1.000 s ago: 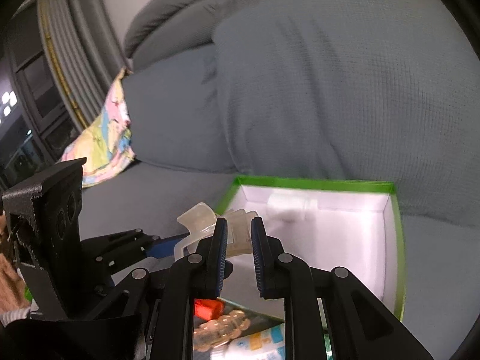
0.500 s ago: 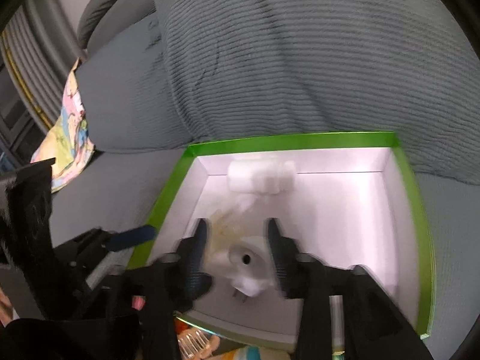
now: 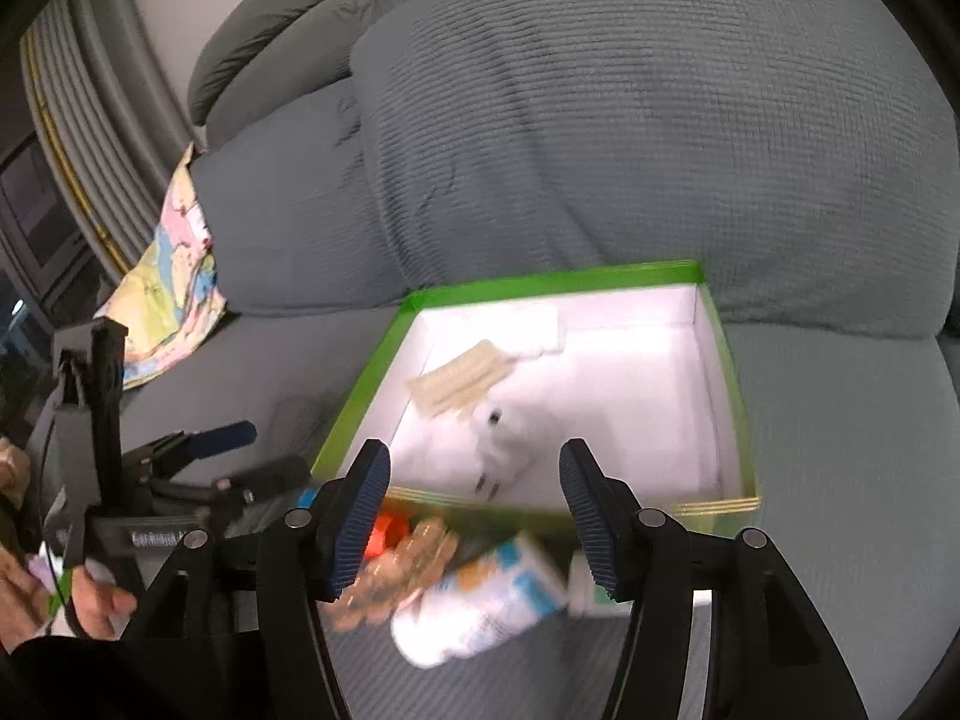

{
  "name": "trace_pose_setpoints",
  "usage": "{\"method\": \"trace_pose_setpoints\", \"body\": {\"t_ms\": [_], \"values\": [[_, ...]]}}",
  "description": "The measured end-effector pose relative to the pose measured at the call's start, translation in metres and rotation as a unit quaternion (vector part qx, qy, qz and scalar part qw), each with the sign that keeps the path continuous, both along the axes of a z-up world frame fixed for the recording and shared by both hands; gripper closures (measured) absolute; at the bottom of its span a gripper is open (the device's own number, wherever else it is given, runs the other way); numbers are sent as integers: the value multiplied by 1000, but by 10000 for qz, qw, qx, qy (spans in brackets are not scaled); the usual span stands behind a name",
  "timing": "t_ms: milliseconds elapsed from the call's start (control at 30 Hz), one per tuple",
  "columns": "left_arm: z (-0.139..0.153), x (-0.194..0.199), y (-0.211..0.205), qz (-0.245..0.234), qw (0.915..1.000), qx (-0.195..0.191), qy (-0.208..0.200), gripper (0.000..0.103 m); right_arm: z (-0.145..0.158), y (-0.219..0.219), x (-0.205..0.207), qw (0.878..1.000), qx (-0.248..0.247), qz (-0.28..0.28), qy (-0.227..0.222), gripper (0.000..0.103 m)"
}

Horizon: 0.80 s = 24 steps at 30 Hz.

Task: Organize rigid objects
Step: 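Grasp the large white pill bottle with blue label using the right gripper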

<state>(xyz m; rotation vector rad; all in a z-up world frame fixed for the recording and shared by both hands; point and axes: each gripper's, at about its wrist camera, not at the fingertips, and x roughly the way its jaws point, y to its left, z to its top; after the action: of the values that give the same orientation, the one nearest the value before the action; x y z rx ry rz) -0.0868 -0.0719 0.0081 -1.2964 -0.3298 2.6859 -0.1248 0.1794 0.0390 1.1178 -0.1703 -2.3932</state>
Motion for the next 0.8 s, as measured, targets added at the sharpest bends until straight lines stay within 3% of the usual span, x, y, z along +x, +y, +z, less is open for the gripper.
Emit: {"method": "trace_pose_setpoints", "body": {"t_ms": [367, 667, 800], "values": [[-41, 64, 3, -98, 9981, 475, -382, 1, -47, -3, 46, 9984, -74, 25, -557, 43], [-56, 87, 73, -881, 9922, 768, -426, 2, -78, 21, 60, 9925, -600, -279, -1026, 43], [-59, 83, 95, -976, 9916, 749, -388, 2, -86, 27, 59, 9893, -832, -335, -1152, 43]]}}
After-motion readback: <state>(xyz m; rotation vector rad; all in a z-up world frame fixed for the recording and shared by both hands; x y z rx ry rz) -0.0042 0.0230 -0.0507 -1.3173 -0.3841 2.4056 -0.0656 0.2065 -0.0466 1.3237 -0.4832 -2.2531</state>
